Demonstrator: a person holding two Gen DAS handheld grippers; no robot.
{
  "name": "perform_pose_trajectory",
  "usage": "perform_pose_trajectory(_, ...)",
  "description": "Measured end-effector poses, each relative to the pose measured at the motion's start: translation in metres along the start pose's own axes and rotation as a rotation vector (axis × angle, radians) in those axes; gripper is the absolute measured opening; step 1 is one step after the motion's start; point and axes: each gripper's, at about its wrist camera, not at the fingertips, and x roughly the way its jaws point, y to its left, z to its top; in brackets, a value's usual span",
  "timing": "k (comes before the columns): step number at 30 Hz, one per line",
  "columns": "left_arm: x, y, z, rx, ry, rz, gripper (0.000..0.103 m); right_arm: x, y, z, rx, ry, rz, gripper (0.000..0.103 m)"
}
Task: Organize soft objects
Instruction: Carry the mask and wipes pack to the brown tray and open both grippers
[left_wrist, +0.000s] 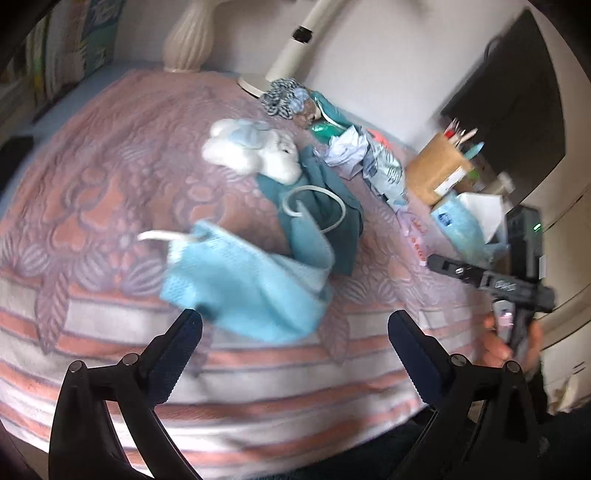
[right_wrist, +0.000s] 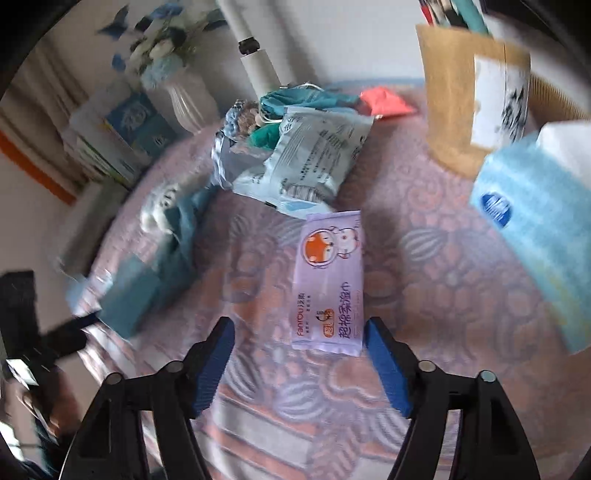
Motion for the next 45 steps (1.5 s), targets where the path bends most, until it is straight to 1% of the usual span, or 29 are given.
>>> perform_pose_trajectory(2, 0.012, -0.014, 0.004, 0.035, -0.014, 0.123, 0.1, 0.004, 0.001, 0.005, 0.015, 0.001, -0.006, 0.074)
perform_pose_trajectory(3, 0.019, -0.019, 0.006, 0.049, -0.011, 0.178, 0.091, 0.005, 0.003, 0.006, 0.017, 0.001, -0.015, 0.074)
perform_pose_trajectory(4, 0.028, -0.021, 0.008, 0.056, 0.004, 0.212, 0.062, 0.006, 0.004, 0.007, 0.021, -0.001, -0.034, 0.074)
perform_pose_trajectory(5, 0.03, -0.021, 0.01, 0.061, 0.004, 0.23, 0.051, 0.008, 0.007, 0.01, 0.023, -0.003, -0.045, 0.074)
perform_pose_trajectory(6, 0.03, -0.022, 0.01, 0.072, -0.015, 0.26, 0.04, 0.012, 0.009, 0.015, 0.025, -0.007, -0.057, 0.074)
perform_pose_trajectory(7, 0.029, -0.022, 0.011, 0.083, -0.016, 0.259, 0.025, 0.016, 0.011, 0.019, 0.029, -0.01, -0.069, 0.071)
perform_pose_trajectory(8, 0.028, -0.021, 0.011, 0.085, -0.017, 0.249, 0.017, 0.019, 0.012, 0.022, 0.035, -0.016, -0.09, 0.063)
perform_pose_trajectory(9, 0.023, -0.018, 0.01, 0.078, -0.029, 0.228, 0.013, 0.022, 0.015, 0.023, 0.025, -0.023, -0.131, 0.056)
perform_pose_trajectory(10, 0.016, -0.018, 0.011, 0.069, -0.05, 0.196, 0.013, 0.025, 0.018, 0.024, 0.007, -0.027, -0.171, 0.043)
perform_pose_trajectory(11, 0.009, -0.016, 0.011, 0.061, -0.073, 0.157, 0.013, 0.027, 0.023, 0.024, -0.023, -0.034, -0.226, 0.039)
perform_pose_trajectory(13, -0.004, -0.016, 0.012, 0.056, -0.113, 0.106, 0.013, 0.025, 0.027, 0.023, -0.033, -0.053, -0.224, 0.038)
perform_pose_trajectory(15, -0.014, -0.021, 0.016, 0.076, -0.153, 0.107, 0.013, 0.017, 0.029, 0.023, -0.035, -0.079, -0.201, 0.038)
perform_pose_trajectory(17, -0.023, -0.031, 0.025, 0.102, -0.186, 0.104, 0.013, 0.005, 0.032, 0.026, -0.058, -0.127, -0.229, 0.038)
perform_pose_trajectory(20, -0.026, -0.052, 0.043, 0.152, -0.223, 0.063, 0.013, -0.015, 0.036, 0.03, -0.091, -0.195, -0.278, 0.038)
perform_pose_trajectory(24, -0.021, -0.092, 0.066, 0.243, -0.246, 0.015, 0.013, -0.039, 0.028, 0.037, -0.071, -0.249, -0.292, 0.038)
perform_pose_trajectory(28, -0.01, -0.139, 0.089, 0.36, -0.263, -0.032, 0.013, -0.067, 0.012, 0.04, -0.041, -0.298, -0.323, 0.038)
perform_pose_trajectory(35, 0.002, -0.209, 0.11, 0.51, -0.295, -0.111, 0.013, -0.125, -0.024, 0.042, 0.032, -0.389, -0.363, 0.038)
perform_pose_trajectory(36, 0.002, -0.217, 0.11, 0.522, -0.297, -0.12, 0.013, -0.132, -0.029, 0.042, 0.039, -0.401, -0.367, 0.038)
perform_pose_trajectory(39, 0.013, -0.245, 0.123, 0.559, -0.299, -0.157, 0.013, -0.152, -0.045, 0.046, 0.067, -0.438, -0.39, 0.038)
perform_pose_trajectory(45, 0.037, -0.298, 0.148, 0.593, -0.284, -0.231, 0.013, -0.183, -0.088, 0.059, 0.137, -0.491, -0.435, 0.038)
